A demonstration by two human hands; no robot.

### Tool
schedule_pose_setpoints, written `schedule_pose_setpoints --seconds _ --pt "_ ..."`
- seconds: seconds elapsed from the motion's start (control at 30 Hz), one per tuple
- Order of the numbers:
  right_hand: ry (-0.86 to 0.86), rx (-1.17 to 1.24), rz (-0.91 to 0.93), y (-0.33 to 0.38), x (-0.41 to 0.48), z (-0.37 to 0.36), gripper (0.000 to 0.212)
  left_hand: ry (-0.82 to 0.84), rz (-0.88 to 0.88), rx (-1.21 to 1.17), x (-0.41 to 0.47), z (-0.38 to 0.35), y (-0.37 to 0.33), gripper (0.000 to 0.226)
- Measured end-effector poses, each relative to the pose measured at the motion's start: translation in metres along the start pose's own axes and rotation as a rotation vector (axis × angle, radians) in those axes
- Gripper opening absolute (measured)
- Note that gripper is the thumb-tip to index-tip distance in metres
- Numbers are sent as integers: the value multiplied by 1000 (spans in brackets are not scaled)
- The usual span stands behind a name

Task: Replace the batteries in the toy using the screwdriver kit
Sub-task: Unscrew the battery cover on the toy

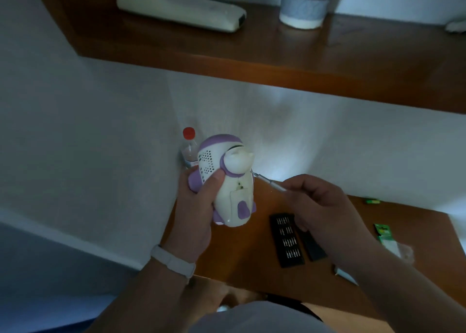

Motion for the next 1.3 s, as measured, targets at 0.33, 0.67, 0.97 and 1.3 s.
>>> schedule_pose_setpoints --seconds 0.33,0.67,0.97,1.3 --pt "-71 -474 243 55 -46 -14 14 -95 -141 98 -23 6 -35 80" --pt "-67 -558 304 58 -53 -28 9 -127 -169 164 -37 13 -46 71" --pt "-73 -580 325 57 -53 -36 13 -145 -176 195 -43 18 -44 69" --pt "-105 -678 319 56 -52 -35 6 -155 -202 244 -45 18 -45 69"
Point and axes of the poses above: each hand's wrist, its own x-axis towards the middle knuckle, its own z-axis out of the back of the hand, y = z × x, the point moved 4 cm from there along x, towards the middle knuckle, and after that the axes turned 11 degrees about y, right-handed, at the moved point
